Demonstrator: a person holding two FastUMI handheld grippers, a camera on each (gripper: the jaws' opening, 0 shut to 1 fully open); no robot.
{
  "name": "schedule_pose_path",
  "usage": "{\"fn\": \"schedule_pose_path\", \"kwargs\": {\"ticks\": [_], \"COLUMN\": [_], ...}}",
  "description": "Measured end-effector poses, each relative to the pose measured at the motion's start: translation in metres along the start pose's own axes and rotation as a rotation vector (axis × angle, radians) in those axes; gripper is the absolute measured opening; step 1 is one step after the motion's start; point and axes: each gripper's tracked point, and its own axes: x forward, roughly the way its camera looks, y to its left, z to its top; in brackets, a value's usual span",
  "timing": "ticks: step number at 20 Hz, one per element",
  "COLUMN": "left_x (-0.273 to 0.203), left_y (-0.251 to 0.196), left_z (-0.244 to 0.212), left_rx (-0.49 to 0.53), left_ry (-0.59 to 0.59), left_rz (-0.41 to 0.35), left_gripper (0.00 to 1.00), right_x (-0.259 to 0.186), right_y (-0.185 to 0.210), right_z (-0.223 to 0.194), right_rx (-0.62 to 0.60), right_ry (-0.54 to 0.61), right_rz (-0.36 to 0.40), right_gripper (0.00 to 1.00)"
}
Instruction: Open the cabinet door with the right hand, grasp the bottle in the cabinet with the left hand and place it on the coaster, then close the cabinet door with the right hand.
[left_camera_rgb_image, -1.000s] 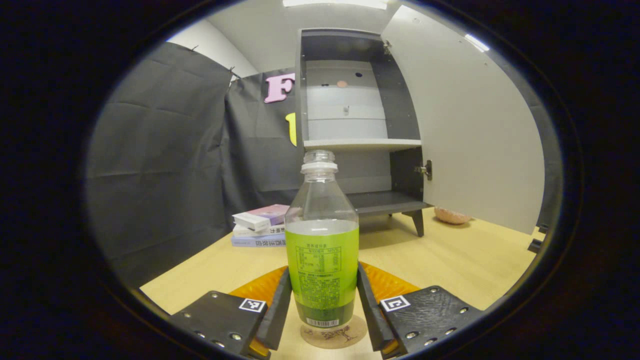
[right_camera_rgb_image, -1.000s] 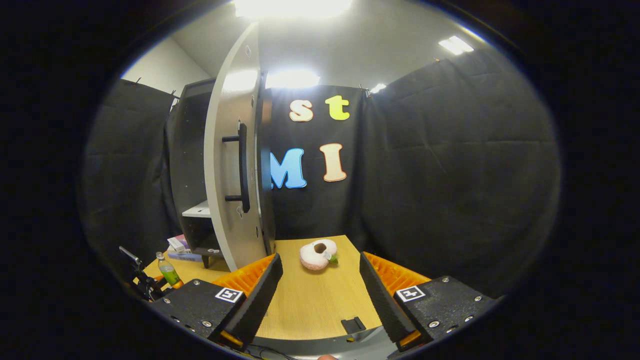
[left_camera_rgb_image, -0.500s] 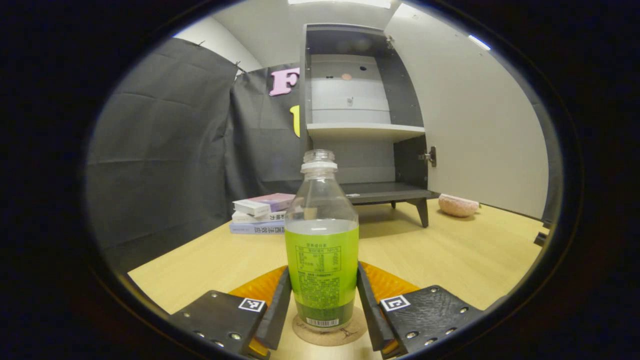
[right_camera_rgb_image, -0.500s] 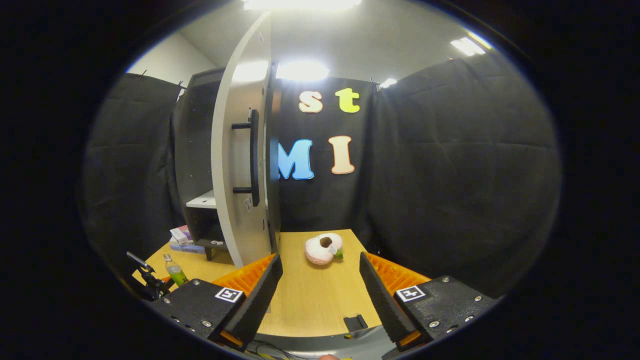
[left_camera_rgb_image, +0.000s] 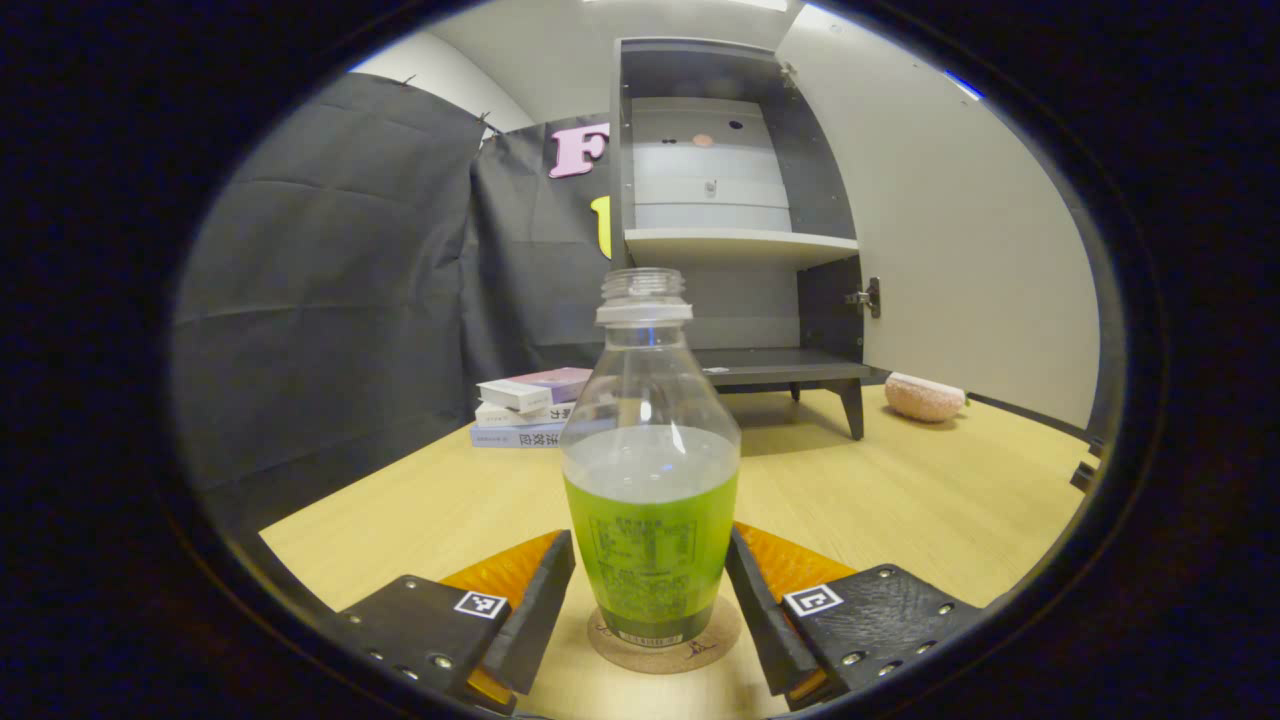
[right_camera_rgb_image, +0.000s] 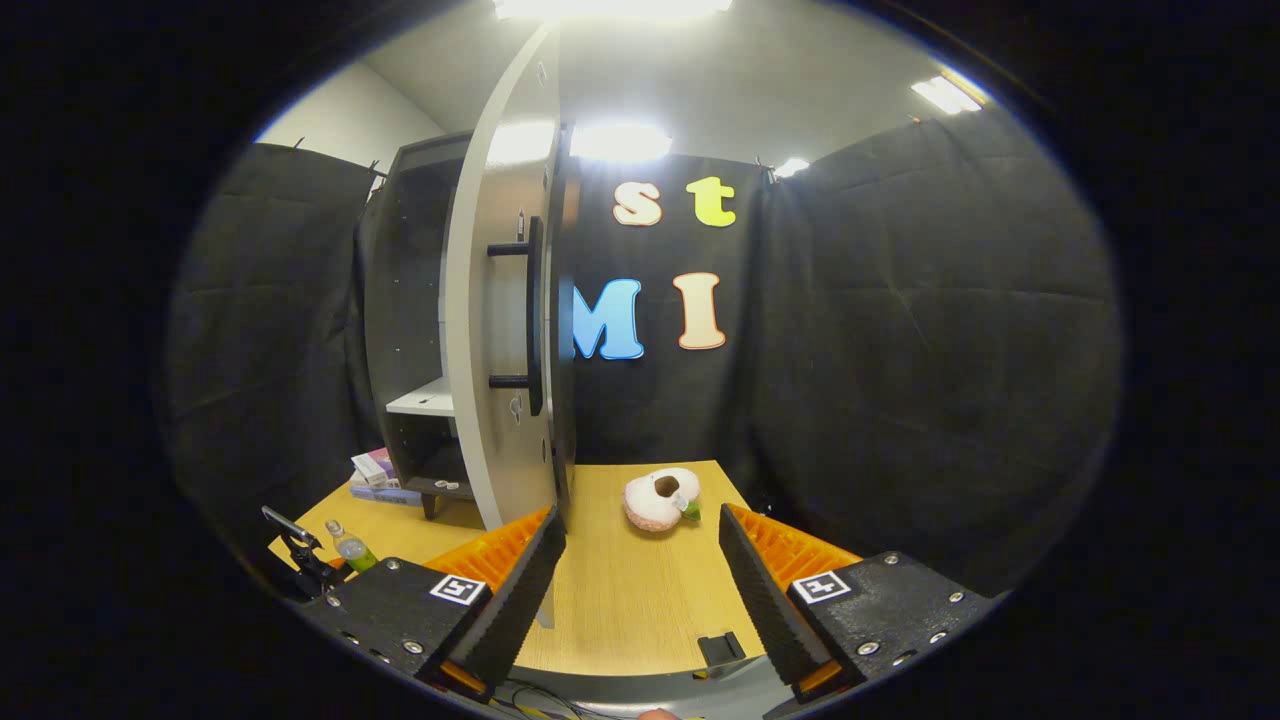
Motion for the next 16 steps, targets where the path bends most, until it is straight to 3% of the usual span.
{"fn": "schedule_pose_path", "kwargs": {"ticks": [2, 3, 6, 7, 8, 10, 11, 16], "left_x": [-0.003, -0.006, -0.008, -0.012, -0.015, -0.024, -0.029, -0.05], "left_y": [-0.001, -0.004, -0.002, -0.002, 0.0, 0.001, 0.0, 0.005], "left_z": [0.009, 0.015, 0.038, 0.045, 0.056, 0.084, 0.097, 0.16], "left_rx": [0.008, 0.015, 0.038, 0.041, 0.047, 0.051, 0.053, 0.035], "left_ry": [-0.005, -0.011, -0.031, -0.033, -0.036, -0.067, -0.083, -0.137], "left_rz": [-0.007, -0.011, -0.016, -0.014, -0.011, -0.016, -0.02, -0.01], "left_gripper": [0.89, 0.84, 0.84, 0.89, 0.84, 0.89, 0.84, 0.85], "right_x": [0.001, 0.001, 0.004, 0.006, 0.008, 0.011, 0.013, 0.031], "right_y": [-0.001, -0.001, -0.004, -0.005, -0.009, -0.016, -0.018, -0.03], "right_z": [0.001, 0.002, 0.006, 0.008, 0.012, 0.021, 0.025, 0.049], "right_rx": [0.002, 0.006, 0.03, 0.034, 0.033, 0.045, 0.057, 0.089], "right_ry": [-0.007, -0.011, -0.028, -0.033, -0.043, -0.069, -0.081, -0.136], "right_rz": [0.002, 0.003, 0.005, 0.005, -0.001, -0.009, -0.01, -0.012], "right_gripper": [0.95, 0.95, 0.96, 0.96, 0.95, 0.95, 0.95, 0.95]}}
